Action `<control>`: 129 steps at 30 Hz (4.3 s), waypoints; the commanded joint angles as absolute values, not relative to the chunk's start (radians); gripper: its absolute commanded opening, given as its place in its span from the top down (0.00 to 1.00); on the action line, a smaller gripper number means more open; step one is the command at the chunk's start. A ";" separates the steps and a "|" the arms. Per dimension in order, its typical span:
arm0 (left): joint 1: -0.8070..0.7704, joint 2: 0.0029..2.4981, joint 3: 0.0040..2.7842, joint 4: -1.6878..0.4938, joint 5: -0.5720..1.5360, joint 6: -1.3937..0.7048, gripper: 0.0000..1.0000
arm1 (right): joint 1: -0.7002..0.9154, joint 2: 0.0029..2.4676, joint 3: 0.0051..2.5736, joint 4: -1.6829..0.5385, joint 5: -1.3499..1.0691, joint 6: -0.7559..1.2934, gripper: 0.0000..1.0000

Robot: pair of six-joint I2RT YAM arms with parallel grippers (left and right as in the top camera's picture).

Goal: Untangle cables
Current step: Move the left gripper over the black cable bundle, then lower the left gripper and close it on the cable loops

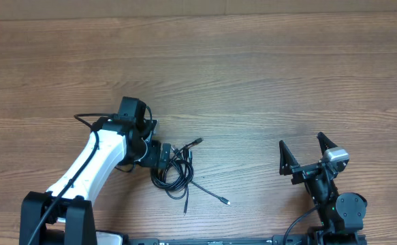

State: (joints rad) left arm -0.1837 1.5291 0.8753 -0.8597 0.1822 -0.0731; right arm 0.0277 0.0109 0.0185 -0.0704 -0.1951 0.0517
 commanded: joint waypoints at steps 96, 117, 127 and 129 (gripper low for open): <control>-0.216 1.533 0.759 -0.612 0.229 0.418 0.41 | 0.032 0.003 0.008 -0.066 -0.192 0.053 0.00; -0.216 1.533 0.759 -0.602 0.289 0.329 0.46 | 0.032 0.003 0.008 -0.066 -0.192 0.052 0.00; -0.216 1.533 0.717 -0.555 0.288 0.313 0.44 | 0.032 0.003 0.008 -0.066 -0.192 0.053 0.00; -0.216 1.533 0.695 -0.530 0.288 0.313 0.43 | 0.032 0.003 0.008 -0.066 -0.192 0.053 0.00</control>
State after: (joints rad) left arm -0.2100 1.5322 0.7334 -0.5564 0.2703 0.3271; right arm 0.0277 0.0109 0.0185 -0.0711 -0.1951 0.0521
